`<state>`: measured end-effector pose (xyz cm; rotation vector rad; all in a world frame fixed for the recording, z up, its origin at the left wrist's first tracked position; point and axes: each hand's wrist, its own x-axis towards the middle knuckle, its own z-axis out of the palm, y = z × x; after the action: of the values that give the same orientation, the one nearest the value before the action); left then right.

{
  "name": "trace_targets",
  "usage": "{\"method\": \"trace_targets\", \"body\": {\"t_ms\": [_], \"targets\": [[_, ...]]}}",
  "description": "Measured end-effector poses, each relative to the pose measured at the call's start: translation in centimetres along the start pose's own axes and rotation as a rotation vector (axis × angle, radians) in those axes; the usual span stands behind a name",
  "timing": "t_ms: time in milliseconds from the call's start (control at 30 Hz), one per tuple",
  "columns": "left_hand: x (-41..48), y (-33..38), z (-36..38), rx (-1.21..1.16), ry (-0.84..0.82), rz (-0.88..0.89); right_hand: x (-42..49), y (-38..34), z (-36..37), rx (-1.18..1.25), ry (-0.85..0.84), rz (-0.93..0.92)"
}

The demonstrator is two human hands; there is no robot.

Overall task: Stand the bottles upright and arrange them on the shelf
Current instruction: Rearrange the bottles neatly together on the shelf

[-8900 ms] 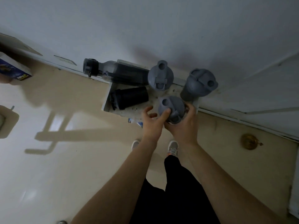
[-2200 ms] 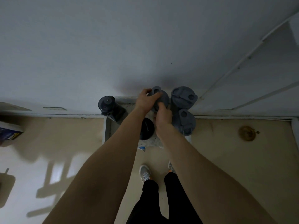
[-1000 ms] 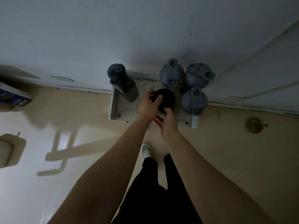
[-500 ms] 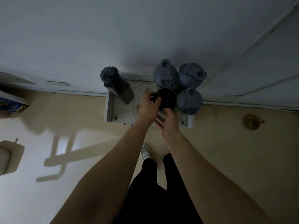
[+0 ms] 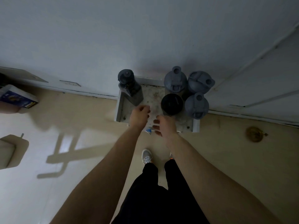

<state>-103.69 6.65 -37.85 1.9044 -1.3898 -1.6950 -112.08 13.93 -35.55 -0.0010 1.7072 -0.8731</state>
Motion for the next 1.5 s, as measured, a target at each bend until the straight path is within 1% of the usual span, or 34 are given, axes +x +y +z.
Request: {"method": "trace_targets", "body": {"t_ms": [67,167,200,233,300,367,467,533,667,833,1000,1167,1333,1500], "targets": [[0.4,-0.8,-2.9,-0.115,0.130,-0.076,-0.6,-1.8,1.7,-0.157,0.026,-0.196],[2.0,-0.6,-6.3,-0.263,0.376,-0.097,-0.2,-5.7,3.9,-0.363,0.102,-0.565],[2.5,0.0,-7.0,-0.323,0.398,-0.093,0.2,-6.9,4.7,-0.469,0.105,-0.650],[3.1,0.8,-7.4,-0.399,0.378,-0.088,0.8,-8.0,5.5,-0.568,0.086,-0.695],[4.0,2.7,-7.6,-0.512,0.285,-0.086,2.1,-9.7,7.1,-0.726,0.039,-0.680],[4.7,4.2,-7.6,-0.500,0.198,-0.079,3.5,-10.3,8.5,-0.831,0.056,-0.663],[5.6,4.7,-7.4,-0.501,0.131,-0.056,4.7,-10.6,9.1,-0.870,0.093,-0.684],[6.0,4.5,-7.1,-0.532,0.111,-0.024,5.0,-11.4,8.3,-0.885,0.078,-0.706],[5.9,4.7,-5.7,-0.606,0.069,0.017,5.3,-14.5,5.7,-1.020,-0.018,-0.750],[5.5,6.0,-2.8,-0.649,0.032,0.046,5.6,-17.7,2.5,-1.132,-0.069,-0.746],[5.4,6.3,-1.2,-0.617,0.033,0.050,6.1,-19.0,1.5,-1.249,-0.075,-0.698],[5.0,6.6,-0.7,-0.610,0.006,0.031,6.5,-19.3,0.5,-1.283,-0.050,-0.669],[4.8,7.0,-0.8,-0.608,-0.028,0.020,6.7,-18.8,-0.3,-1.283,-0.043,-0.684],[4.5,7.6,-0.9,-0.556,-0.075,0.008,6.2,-18.5,-0.7,-1.268,-0.002,-0.674]]}}
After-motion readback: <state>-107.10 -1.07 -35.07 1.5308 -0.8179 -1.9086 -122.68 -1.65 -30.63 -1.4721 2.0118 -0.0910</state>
